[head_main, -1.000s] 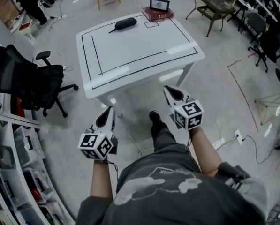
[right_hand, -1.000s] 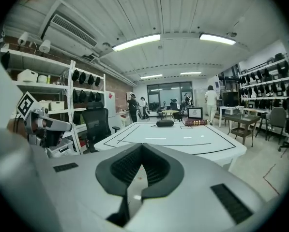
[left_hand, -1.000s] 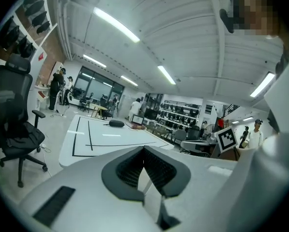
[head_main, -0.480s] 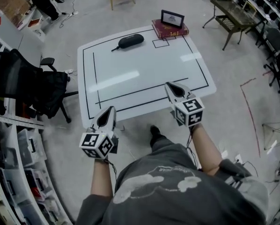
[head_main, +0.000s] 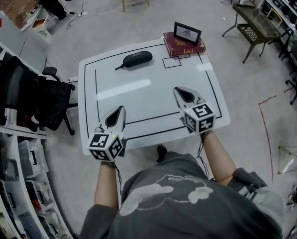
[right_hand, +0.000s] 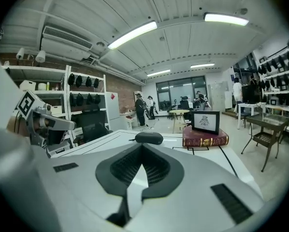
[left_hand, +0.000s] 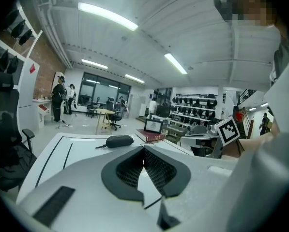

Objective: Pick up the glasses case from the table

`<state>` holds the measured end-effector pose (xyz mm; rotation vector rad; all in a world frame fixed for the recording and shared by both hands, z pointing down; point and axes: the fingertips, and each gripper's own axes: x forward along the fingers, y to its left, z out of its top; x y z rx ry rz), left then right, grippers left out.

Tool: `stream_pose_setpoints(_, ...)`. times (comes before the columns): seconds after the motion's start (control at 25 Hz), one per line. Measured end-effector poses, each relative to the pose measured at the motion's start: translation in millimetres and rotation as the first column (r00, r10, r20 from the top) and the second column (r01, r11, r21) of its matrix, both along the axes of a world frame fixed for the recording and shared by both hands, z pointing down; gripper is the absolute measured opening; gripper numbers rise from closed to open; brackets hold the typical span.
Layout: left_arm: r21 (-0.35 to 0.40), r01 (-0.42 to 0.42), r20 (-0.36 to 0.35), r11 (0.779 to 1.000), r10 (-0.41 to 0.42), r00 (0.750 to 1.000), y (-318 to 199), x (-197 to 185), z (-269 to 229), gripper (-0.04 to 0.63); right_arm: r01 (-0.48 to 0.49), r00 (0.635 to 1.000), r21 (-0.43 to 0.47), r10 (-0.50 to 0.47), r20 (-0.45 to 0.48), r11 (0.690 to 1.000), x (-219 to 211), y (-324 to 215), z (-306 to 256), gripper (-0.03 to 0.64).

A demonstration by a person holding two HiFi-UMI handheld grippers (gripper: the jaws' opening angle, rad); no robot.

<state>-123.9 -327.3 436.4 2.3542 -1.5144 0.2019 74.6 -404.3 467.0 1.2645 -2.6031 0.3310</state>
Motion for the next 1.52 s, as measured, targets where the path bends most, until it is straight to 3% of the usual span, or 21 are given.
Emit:
stream_pose_setpoints(0.36,0.005,-0.056,0.033,0.998,0.056,0.998,-91.6,14.8,0.5,0.02,0.045,0.999,-0.019,-0.045,-0.021,0.999,2.9,-67.5,8.5,0.0)
stream_pose_setpoints(0.48,-0.017,-0.101,0.059,0.995,0.102,0.993,-123.5,21.8,6.3,0.143,0.046,0.999,-0.02,-0.047,-0.025,0.999,3.0,-88.0,8.5,0.0)
stream_pose_setpoints(0.64,-0.074,-0.175,0.088,0.982,0.181,0.98,-157.1,35.1,23.5,0.219,0.052,0.998,-0.04,-0.053,-0.025,0.998,-0.4,-108.5,14.8,0.0)
stream_pose_setpoints(0.8,-0.143,-0.236,0.182,0.961,0.26,0.948,-185.1,46.4,51.6,0.33,0.054,0.998,-0.045,-0.056,-0.03,0.997,-7.7,-127.8,18.0,0.0)
stream_pose_setpoints(0.96,-0.22,-0.282,0.331,0.934,0.343,0.879,-220.8,47.4,82.3,0.387,0.047,0.999,-0.086,-0.049,-0.023,0.995,-8.1,-142.8,36.8,0.0)
stream_pose_setpoints(1.12,-0.258,-0.323,0.424,0.911,0.407,0.809,-259.8,46.5,99.4,0.42,0.047,0.999,-0.106,-0.05,-0.022,0.993,-11.5,-154.0,47.6,0.0)
stream_pose_setpoints(1.24,-0.302,-0.345,0.472,0.889,0.454,0.756,-281.0,44.8,111.7,0.431,0.049,0.998,-0.123,-0.053,-0.026,0.991,-13.5,-160.4,54.2,0.0)
stream_pose_setpoints(1.36,-0.369,-0.375,0.517,0.85,0.523,0.678,-292.4,42.5,127.6,0.437,0.054,0.998,-0.14,-0.059,-0.027,0.989,-16.9,-163.7,59.7,0.0)
stream_pose_setpoints(1.52,-0.452,-0.388,0.53,0.803,0.592,0.607,-303.3,41.4,150.0,0.437,0.059,0.998,-0.164,-0.064,-0.023,0.985,-20.6,-165.4,69.5,0.0)
